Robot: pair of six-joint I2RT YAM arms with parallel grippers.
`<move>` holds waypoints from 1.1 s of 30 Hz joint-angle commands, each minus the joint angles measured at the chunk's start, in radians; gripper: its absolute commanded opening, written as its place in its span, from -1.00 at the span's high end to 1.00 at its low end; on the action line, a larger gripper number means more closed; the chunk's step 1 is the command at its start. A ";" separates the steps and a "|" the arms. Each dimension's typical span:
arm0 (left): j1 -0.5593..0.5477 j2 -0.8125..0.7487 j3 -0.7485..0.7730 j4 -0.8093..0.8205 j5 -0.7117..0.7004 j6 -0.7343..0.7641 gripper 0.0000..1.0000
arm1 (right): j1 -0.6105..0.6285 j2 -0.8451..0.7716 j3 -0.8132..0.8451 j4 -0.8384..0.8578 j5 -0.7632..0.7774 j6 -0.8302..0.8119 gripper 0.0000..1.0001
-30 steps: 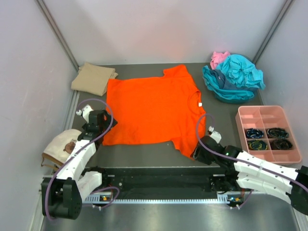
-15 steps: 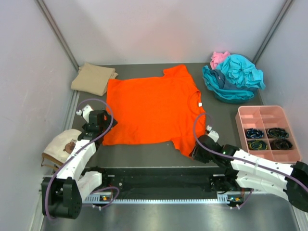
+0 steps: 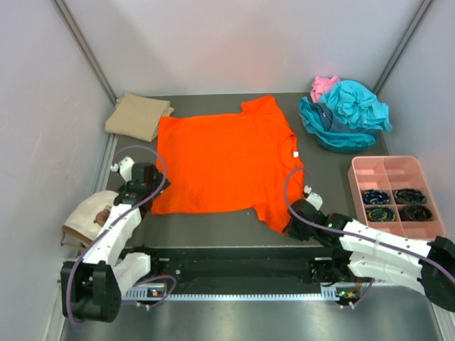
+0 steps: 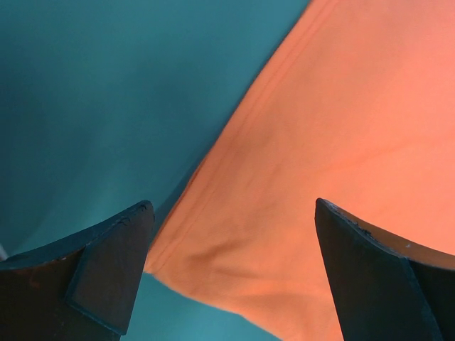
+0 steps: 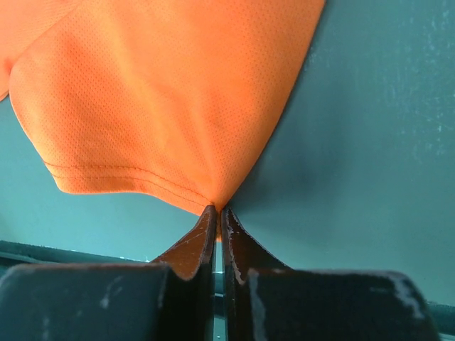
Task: Fold and stack the t-shirts
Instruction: Grap the side of the flattened tshirt closest away from the robot with both arms
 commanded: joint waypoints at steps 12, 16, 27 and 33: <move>0.001 -0.141 -0.121 -0.235 0.168 -0.212 -0.90 | 0.012 0.094 -0.006 -0.013 0.030 -0.103 1.00; 0.001 -0.205 -0.148 -0.269 0.125 -0.230 -0.89 | 0.009 0.115 -0.005 0.010 0.021 -0.116 1.00; 0.001 -0.121 -0.120 -0.191 0.015 -0.226 -0.56 | 0.011 0.138 0.020 0.003 0.019 -0.132 1.00; 0.001 -0.072 -0.115 -0.171 -0.008 -0.226 -0.10 | 0.012 0.135 0.021 -0.004 0.021 -0.129 1.00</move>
